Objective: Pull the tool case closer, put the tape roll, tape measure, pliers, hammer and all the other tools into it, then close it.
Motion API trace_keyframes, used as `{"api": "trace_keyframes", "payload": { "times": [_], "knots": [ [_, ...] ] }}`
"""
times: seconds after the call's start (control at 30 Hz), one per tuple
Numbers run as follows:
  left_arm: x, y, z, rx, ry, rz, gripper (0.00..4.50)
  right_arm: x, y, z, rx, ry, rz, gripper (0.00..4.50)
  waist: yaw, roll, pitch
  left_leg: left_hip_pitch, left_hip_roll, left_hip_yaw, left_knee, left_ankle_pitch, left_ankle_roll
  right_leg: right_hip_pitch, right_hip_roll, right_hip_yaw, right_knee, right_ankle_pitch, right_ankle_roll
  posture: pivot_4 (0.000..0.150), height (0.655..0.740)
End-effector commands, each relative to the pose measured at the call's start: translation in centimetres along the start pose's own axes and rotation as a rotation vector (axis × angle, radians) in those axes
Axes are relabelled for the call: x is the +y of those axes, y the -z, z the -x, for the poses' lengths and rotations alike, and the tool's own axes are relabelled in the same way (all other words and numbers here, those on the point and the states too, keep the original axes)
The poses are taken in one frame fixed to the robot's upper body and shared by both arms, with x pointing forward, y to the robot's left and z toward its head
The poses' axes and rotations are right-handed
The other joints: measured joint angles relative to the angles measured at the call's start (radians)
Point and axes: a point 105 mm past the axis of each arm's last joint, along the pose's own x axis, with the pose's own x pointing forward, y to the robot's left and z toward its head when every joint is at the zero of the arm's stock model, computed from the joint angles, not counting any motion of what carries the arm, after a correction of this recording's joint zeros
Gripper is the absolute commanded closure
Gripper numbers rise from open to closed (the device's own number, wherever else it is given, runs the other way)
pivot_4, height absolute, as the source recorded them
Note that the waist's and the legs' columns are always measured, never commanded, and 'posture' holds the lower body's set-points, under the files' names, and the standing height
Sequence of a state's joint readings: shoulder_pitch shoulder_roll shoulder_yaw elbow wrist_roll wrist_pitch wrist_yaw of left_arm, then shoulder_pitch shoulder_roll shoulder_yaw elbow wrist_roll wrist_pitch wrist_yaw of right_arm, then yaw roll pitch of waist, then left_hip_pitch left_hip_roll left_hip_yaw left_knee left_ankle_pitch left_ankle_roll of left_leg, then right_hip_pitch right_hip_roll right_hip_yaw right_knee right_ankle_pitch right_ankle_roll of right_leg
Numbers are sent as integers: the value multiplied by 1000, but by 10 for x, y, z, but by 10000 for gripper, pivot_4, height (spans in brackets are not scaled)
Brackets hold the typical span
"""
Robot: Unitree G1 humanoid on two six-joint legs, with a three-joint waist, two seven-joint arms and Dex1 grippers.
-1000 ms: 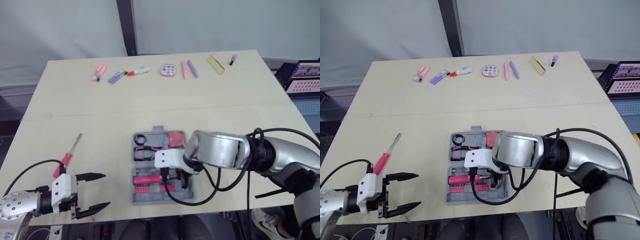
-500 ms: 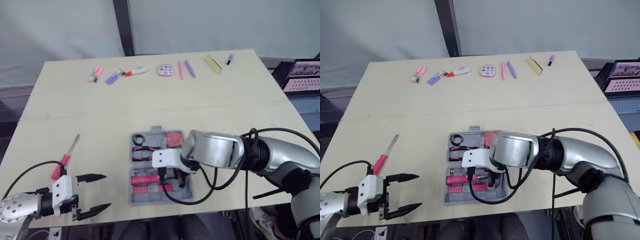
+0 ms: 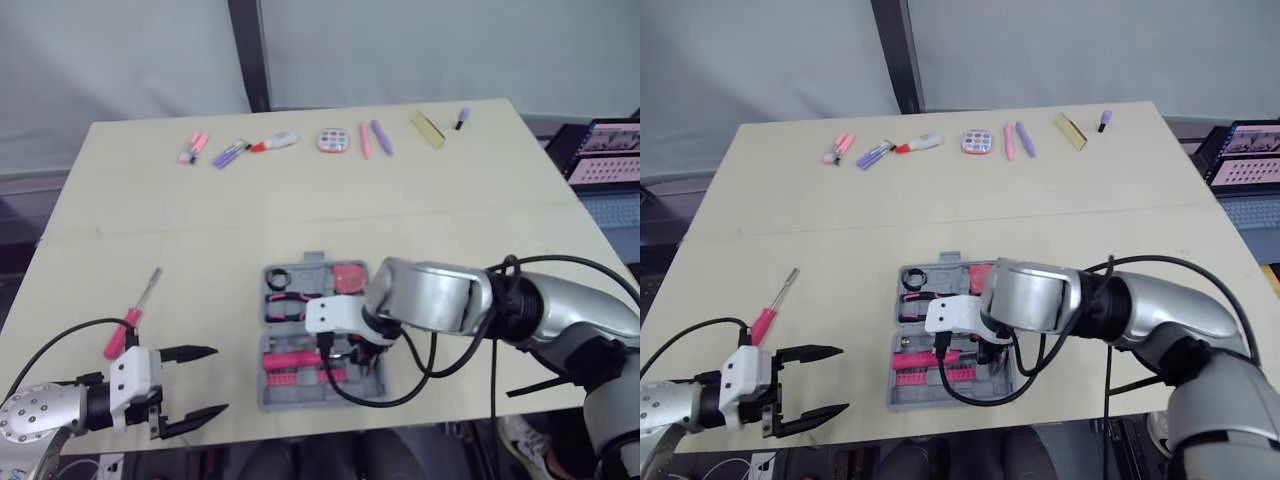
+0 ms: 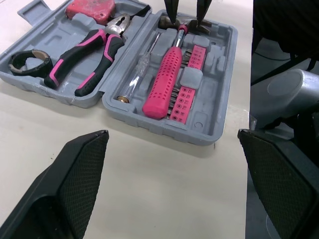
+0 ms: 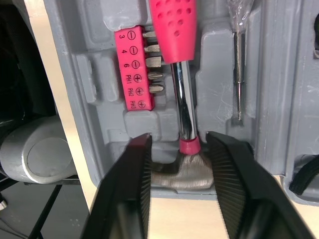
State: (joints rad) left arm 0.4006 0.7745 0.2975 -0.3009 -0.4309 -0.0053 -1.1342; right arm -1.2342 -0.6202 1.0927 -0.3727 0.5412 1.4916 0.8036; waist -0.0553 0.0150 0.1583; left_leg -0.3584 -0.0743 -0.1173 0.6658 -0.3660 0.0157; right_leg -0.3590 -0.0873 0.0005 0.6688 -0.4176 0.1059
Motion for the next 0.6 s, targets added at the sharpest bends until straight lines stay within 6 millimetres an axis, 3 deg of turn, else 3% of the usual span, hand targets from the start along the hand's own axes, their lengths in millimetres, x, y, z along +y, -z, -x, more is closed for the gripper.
{"api": "trace_keyframes", "payload": {
  "times": [0.03, 0.23, 0.4, 0.6],
  "knots": [
    [3, -6, 3, -10, -9, -19, 0, 4, -7, 12, -70, -17, 15, 29094, 1, 0, 0, 0, 0, 0, 0, 0, 0, 0, 0, 0, 0, 0, 0, 1500, 7400],
    [5, -7, 2, -19, -9, -22, 0, 7, -14, 17, -299, -73, -27, 29094, 3, -1, 0, 0, 0, 0, 0, 0, 0, 1, 0, 0, -1, 0, 0, 1500, 7400],
    [6, -6, 1, -30, -7, -22, 0, 7, -22, 14, -623, -62, 2, 44907, 5, -2, -1, 0, 0, 0, 0, 0, 0, 3, 0, -2, -3, 0, 0, 1500, 7400],
    [6, -4, 0, -36, -11, -20, 0, 9, -24, 13, -851, -65, 24, 44907, 4, -3, -1, 0, 1, 2, 0, 0, 0, 4, -1, -7, -6, 0, 0, 1500, 7400]
  ]
}}
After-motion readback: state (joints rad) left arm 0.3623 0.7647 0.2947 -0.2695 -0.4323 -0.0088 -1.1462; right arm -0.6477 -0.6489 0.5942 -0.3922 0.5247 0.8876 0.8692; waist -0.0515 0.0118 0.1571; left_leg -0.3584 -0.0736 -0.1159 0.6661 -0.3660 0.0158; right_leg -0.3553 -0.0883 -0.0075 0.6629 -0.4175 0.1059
